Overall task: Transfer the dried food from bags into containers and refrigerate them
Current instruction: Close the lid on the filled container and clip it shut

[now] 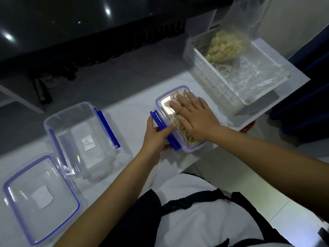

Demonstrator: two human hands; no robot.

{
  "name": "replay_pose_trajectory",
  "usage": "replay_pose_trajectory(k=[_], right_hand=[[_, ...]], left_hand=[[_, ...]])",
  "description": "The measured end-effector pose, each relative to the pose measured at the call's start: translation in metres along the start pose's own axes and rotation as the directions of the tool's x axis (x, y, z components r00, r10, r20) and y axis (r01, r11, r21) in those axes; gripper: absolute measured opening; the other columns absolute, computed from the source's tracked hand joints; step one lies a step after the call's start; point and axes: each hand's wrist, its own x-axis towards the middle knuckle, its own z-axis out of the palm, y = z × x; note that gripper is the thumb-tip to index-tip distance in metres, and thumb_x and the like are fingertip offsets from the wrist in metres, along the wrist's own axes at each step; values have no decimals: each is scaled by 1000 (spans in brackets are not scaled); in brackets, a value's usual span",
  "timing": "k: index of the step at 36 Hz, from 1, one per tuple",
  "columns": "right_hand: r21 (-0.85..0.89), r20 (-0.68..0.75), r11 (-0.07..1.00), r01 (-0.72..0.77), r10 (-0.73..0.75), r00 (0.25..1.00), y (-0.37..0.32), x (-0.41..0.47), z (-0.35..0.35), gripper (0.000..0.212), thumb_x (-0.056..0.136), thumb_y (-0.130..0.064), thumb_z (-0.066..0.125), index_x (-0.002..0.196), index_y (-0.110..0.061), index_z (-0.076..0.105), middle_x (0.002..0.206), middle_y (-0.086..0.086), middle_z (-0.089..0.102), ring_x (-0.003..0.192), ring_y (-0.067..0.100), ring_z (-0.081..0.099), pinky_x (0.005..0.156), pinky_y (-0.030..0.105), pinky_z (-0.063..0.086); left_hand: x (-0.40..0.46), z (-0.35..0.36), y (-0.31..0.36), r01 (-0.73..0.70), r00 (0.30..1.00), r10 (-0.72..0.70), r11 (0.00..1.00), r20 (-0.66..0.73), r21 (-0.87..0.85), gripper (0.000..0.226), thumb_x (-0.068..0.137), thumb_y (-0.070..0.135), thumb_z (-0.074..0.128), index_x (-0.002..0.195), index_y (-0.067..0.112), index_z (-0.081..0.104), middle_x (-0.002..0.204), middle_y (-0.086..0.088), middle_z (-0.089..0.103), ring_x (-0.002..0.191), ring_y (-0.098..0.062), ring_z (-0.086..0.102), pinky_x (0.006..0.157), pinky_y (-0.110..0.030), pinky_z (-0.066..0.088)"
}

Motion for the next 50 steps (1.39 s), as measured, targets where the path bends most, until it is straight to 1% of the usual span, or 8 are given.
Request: replay_pose_trajectory(k=[19,23,30,32,35,39,46,50], right_hand=[[37,41,999,-6,5,999,0,1,-2,66,95,-49,-2,160,-37,6,169,1,5,155,26,-5,121,55,5],[190,-12,982,17,-15,1000,6,1,-7,59,102,-48,29,158,-40,14,169,-1,4,155,22,-5,121,54,5],[783,237,472,-405,375,896,68,17,-44,92,80,-30,83,154,-36,31,161,5,29,142,26,36,104,37,39],[754,427,381,-534,334,841,86,17,-51,96,76,-29,86,154,-35,30,154,8,40,124,22,49,83,34,48],[667,608,348,-659,256,751,93,11,-45,100,72,-31,89,153,-32,31,142,5,55,111,25,62,87,48,54],[664,737,112,-740,73,672,89,4,-33,49,81,-20,81,123,-15,57,78,4,75,68,22,72,85,50,57],[763,623,88,-640,162,765,82,-1,-44,24,81,-8,81,101,-14,69,76,7,77,59,17,73,47,28,56],[802,526,176,-571,245,814,72,-3,-43,29,82,-6,79,107,-14,68,80,8,76,63,20,74,50,32,58]], left_hand=[[4,37,13,-43,981,105,938,-162,343,57,94,31,67,142,36,35,117,7,58,96,-13,63,60,-34,63],[2,35,11,6,980,55,953,-191,303,57,94,23,68,140,41,38,111,9,59,99,-18,64,54,-32,61],[4,22,16,76,979,-6,939,-203,337,70,95,16,66,150,42,32,114,-2,60,97,-20,66,52,-32,59],[5,16,22,91,981,-20,926,-193,367,73,95,16,67,152,41,30,114,-2,60,100,-21,66,53,-31,59],[4,8,27,117,982,-44,906,-183,408,73,94,14,68,151,43,32,111,-3,62,100,-20,67,56,-34,61],[2,4,29,141,980,-67,894,-186,424,74,94,15,68,152,42,30,112,-4,64,102,-21,68,58,-35,61],[-1,12,26,140,971,-38,890,-234,434,70,96,19,66,152,43,31,112,-1,62,98,-18,66,52,-28,59],[0,15,27,143,964,-19,878,-265,458,69,95,18,68,151,41,34,110,2,62,96,-18,67,55,-31,61]])
